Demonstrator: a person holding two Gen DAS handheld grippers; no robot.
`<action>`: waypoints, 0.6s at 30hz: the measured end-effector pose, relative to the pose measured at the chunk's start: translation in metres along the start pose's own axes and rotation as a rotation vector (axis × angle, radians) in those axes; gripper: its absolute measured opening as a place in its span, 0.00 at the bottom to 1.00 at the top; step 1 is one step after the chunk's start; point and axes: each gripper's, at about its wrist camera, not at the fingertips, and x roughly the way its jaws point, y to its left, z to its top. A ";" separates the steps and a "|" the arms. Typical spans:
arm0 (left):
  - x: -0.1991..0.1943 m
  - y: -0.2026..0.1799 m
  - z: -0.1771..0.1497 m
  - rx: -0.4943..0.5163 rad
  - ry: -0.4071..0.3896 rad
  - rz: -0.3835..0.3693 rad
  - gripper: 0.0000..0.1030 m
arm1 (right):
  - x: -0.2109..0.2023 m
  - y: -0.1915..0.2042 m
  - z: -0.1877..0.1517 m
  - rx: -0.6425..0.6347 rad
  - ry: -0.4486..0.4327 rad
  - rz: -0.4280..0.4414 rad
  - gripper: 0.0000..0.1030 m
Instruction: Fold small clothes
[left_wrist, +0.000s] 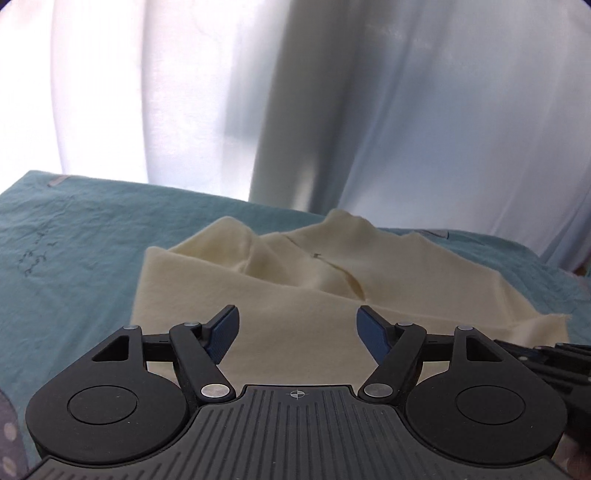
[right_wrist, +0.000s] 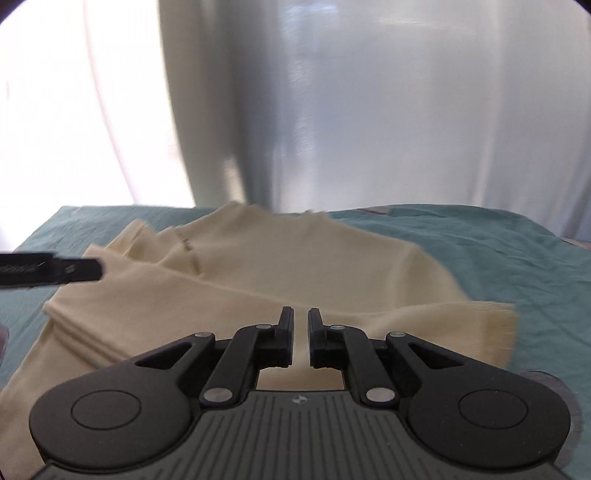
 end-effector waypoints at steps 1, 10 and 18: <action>0.008 -0.005 -0.003 0.020 0.013 0.017 0.73 | 0.008 0.008 -0.004 -0.024 0.016 0.008 0.06; 0.022 0.023 -0.011 0.069 0.024 0.131 0.65 | 0.001 -0.045 -0.021 -0.085 -0.052 -0.275 0.06; -0.001 0.047 -0.016 0.015 0.076 0.107 0.67 | -0.050 -0.066 -0.012 0.096 -0.041 -0.224 0.09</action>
